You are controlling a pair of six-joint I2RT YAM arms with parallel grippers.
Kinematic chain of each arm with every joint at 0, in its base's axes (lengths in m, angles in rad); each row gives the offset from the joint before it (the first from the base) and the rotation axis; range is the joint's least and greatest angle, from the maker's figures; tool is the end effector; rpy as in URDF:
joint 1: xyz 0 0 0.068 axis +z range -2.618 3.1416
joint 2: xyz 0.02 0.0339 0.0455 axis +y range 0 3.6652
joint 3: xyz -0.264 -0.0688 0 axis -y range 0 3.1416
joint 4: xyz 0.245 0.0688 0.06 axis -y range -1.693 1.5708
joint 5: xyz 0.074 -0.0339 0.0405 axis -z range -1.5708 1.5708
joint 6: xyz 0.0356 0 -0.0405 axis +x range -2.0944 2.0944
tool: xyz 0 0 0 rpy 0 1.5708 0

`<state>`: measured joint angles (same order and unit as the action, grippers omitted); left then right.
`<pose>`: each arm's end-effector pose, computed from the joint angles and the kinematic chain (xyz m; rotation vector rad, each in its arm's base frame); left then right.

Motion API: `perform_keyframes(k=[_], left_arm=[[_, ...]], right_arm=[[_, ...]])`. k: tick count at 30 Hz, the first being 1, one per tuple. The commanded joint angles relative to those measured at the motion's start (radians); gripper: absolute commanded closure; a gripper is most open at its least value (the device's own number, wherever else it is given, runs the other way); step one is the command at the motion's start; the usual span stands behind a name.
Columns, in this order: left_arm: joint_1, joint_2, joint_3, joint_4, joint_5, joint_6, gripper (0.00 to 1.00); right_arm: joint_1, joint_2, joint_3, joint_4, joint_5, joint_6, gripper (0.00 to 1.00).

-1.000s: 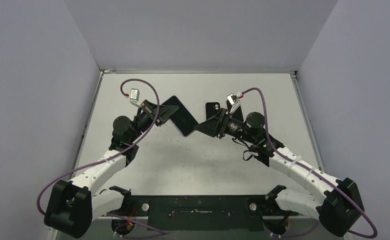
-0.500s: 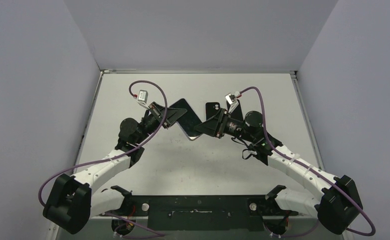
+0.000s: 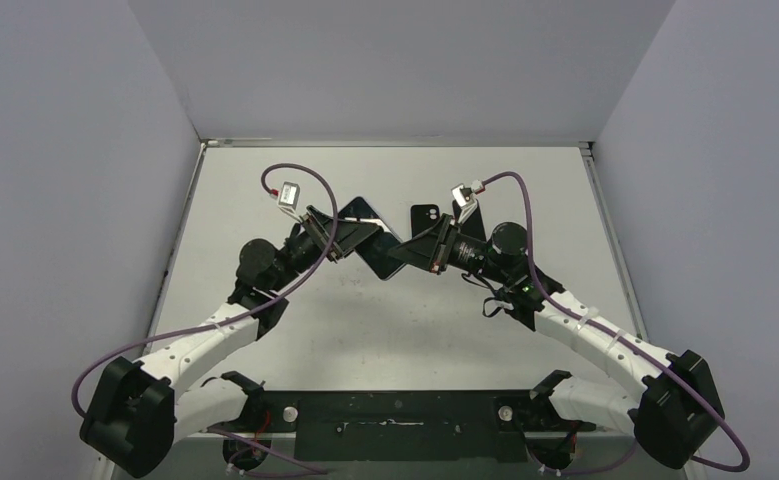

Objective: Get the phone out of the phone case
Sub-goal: Remove the phone case from the phone.

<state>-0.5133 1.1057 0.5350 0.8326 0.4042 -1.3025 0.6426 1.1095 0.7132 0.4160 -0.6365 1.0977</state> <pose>0.2050 -0.1317 0.2952 -0.2098 1.5606 -1.7547 0.1909 0.1693 0.3127 -0.1824 1.8818 1.7779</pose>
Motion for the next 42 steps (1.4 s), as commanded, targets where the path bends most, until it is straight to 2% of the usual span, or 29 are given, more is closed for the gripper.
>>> perform_keyframes(k=[1, 7, 12, 20, 31, 42], left_arm=[[0.001, -0.055, 0.061, -0.007, 0.008, 0.068, 0.48], [0.005, -0.136, 0.022, -0.042, -0.069, 0.098, 0.34], [0.003, -0.201, -0.012, -0.089, -0.131, 0.121, 0.31], [-0.019, -0.24, -0.043, -0.126, -0.156, 0.14, 0.32], [-0.088, -0.199, -0.056, -0.117, -0.163, 0.182, 0.45], [-0.132, -0.145, -0.037, -0.079, -0.168, 0.195, 0.46]], right_arm=[[-0.001, -0.024, 0.015, 0.153, 0.018, 0.032, 1.0], [-0.004, -0.058, 0.008, 0.156, 0.058, 0.044, 1.0], [-0.012, -0.089, 0.008, 0.164, 0.108, 0.056, 1.0], [-0.015, -0.118, -0.008, 0.232, 0.193, 0.114, 1.0], [-0.015, -0.12, -0.006, 0.263, 0.22, 0.134, 1.0], [-0.015, -0.123, -0.007, 0.262, 0.221, 0.127, 1.0]])
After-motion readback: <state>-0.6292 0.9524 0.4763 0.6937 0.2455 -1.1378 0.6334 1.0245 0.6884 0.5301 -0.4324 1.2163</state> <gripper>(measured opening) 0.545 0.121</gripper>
